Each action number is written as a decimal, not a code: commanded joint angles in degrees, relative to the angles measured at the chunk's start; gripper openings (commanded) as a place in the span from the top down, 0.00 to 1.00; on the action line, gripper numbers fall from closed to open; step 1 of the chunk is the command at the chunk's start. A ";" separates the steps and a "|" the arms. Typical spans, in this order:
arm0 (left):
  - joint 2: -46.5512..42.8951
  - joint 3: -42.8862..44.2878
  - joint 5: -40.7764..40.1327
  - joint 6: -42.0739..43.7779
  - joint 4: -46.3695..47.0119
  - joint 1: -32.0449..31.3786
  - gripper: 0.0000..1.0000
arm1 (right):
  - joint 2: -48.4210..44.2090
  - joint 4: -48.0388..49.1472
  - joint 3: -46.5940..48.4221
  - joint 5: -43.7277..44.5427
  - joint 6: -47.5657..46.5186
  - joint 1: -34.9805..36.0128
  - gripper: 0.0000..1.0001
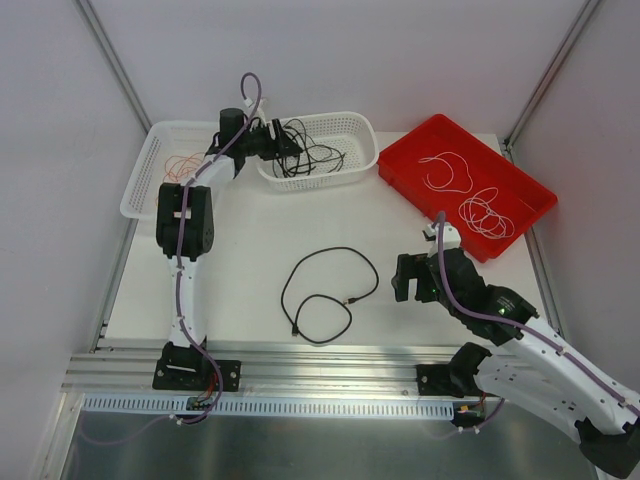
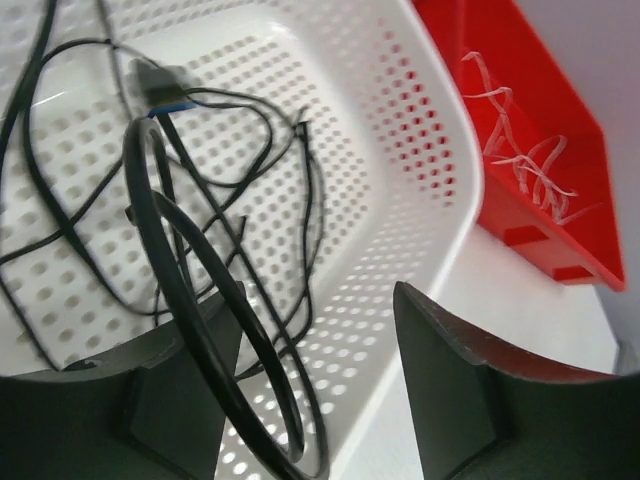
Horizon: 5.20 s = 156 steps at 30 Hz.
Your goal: Untangle the cables
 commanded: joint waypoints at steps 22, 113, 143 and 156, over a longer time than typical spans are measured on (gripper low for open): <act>-8.03 -2.80 -20.95 2.46 -7.98 -2.64 0.91 | -1.17 1.14 -0.10 -1.29 1.98 0.13 0.01; -37.37 -53.43 -56.18 10.01 -37.16 -45.71 1.00 | -2.31 -6.16 -3.79 -1.90 11.20 7.68 0.03; -54.35 -20.50 -73.52 21.78 -35.32 -31.75 1.00 | -11.71 -9.23 -3.88 6.53 9.54 7.77 0.03; -34.14 3.69 -70.61 35.92 -28.39 -23.30 1.00 | -11.63 -10.11 -3.79 7.94 8.48 7.77 0.03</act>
